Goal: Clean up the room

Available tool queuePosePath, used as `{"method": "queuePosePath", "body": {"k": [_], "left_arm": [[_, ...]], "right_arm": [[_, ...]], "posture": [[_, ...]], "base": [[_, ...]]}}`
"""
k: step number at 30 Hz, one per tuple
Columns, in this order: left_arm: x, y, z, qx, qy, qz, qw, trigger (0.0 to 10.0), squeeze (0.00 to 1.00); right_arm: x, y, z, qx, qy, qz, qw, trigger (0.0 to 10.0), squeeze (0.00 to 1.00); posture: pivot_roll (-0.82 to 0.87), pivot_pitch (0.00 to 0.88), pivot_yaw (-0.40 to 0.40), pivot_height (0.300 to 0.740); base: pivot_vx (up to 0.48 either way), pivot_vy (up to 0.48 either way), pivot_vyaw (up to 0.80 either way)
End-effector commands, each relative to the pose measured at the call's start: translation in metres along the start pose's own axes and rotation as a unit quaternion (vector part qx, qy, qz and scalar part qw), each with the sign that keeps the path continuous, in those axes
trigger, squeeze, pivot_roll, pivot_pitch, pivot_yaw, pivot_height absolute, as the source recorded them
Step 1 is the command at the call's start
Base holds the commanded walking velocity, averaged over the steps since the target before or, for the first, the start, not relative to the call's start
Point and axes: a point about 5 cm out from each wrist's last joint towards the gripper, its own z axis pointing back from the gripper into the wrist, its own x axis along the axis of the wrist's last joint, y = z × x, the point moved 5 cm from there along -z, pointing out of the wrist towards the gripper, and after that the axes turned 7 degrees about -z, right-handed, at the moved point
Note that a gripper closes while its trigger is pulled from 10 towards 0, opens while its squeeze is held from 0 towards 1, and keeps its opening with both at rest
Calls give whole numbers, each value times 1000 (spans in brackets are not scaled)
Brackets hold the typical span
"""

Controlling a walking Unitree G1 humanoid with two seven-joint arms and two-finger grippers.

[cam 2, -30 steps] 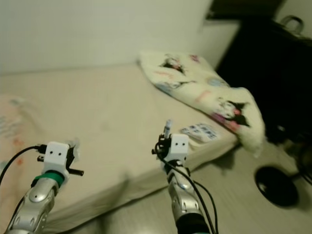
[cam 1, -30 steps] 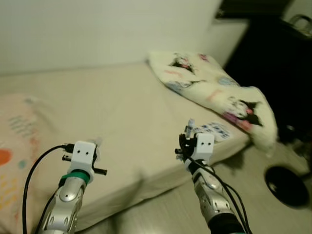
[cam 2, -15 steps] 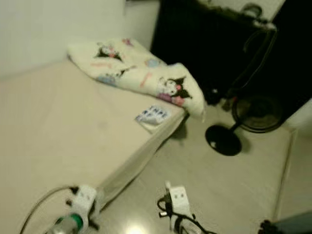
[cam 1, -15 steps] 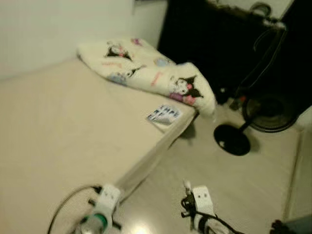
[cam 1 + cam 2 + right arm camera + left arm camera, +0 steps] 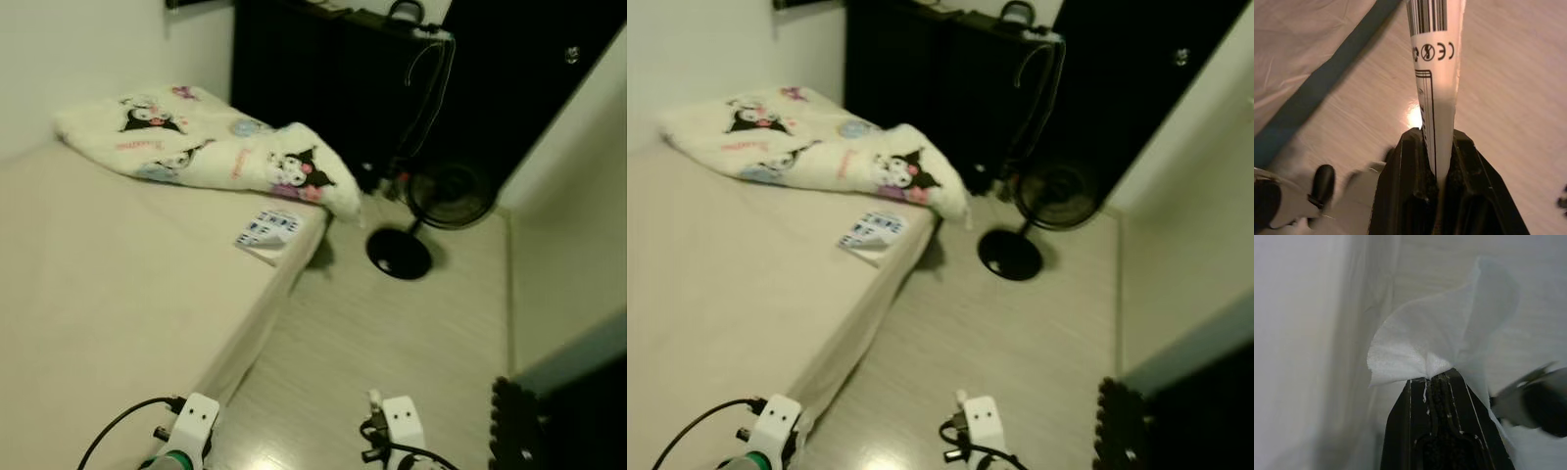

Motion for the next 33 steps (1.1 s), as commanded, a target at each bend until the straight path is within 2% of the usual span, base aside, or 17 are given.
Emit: {"method": "queuePosePath", "body": {"k": [1, 4, 9, 18, 24, 29, 32, 33], "left_arm": [[5, -10, -2, -20, -6, 18, 1000, 10000, 0], [9, -16, -3, -43, -10, 12, 999, 10000, 0], [15, -12, -5, -27, -23, -2, 999, 10000, 0], [23, -8, -7, -8, -40, 6, 999, 10000, 0], [30, 8, -8, 38, -50, 11, 998, 10000, 0], [33, 11, -8, 42, -56, 11, 997, 10000, 0], [44, 16, -9, 49, -72, 20, 996, 10000, 0], [53, 20, -9, 53, -91, 25, 994, 10000, 0]], "right_arm": [[4, -5, 0, -7, -11, -8, 1000, 10000, 0], [10, -2, -1, -4, -22, -13, 1000, 10000, 0], [16, 1, -2, 1, -32, -14, 999, 10000, 0], [11, -12, 0, -25, -22, -25, 999, 10000, 0], [11, -17, 1, -36, -24, -38, 998, 10000, 0], [10, -18, 1, -37, -22, -38, 998, 10000, 0], [12, -21, 1, -45, -24, -36, 998, 10000, 0], [16, -21, 0, -47, -31, -38, 998, 10000, 0]], "posture": [[83, 0, -37, 740], [81, 0, -36, 740], [76, 0, -38, 740], [76, 0, -37, 740], [65, 4, -36, 740], [70, 12, -34, 740], [72, 17, -29, 740], [74, 3, -25, 740]], "base": [[0, 0, -800], [0, 0, -800], [0, 0, -800], [0, 0, -800], [0, 0, -800], [0, 0, -800], [0, 0, -800], [0, 0, -800]]}}
